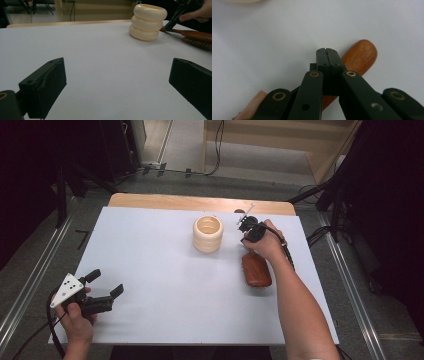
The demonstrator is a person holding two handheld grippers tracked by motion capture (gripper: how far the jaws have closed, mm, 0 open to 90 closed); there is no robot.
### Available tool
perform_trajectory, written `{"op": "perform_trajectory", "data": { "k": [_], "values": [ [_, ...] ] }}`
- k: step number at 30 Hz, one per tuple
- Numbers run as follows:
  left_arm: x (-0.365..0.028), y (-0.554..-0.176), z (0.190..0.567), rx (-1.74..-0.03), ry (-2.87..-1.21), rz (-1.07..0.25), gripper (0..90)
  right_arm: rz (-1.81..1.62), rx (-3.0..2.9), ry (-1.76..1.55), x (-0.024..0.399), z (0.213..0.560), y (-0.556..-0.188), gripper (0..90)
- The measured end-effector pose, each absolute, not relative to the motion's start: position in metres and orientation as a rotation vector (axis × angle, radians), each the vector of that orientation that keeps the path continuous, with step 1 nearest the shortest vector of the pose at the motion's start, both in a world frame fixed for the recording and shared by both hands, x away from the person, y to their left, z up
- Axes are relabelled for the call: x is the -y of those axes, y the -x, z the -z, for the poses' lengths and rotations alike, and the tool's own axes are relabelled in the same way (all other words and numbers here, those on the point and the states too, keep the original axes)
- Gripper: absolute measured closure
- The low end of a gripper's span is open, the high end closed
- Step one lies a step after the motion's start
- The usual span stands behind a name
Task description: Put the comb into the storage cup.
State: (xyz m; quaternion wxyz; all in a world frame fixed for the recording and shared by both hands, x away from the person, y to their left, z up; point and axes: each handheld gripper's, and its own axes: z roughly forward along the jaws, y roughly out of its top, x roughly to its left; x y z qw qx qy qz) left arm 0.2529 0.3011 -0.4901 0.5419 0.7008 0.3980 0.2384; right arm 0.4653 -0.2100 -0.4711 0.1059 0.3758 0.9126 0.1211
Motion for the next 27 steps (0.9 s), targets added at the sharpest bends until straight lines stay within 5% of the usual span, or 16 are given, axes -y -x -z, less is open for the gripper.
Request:
{"op": "perform_trajectory", "data": {
  "k": [27],
  "values": [
    [-0.301, -0.253, 0.49, -0.945, -1.666, -0.567, 1.4, -0.355, -2.656, -1.256, 0.256, 0.477, -0.454, 88.5]
  ]
}}
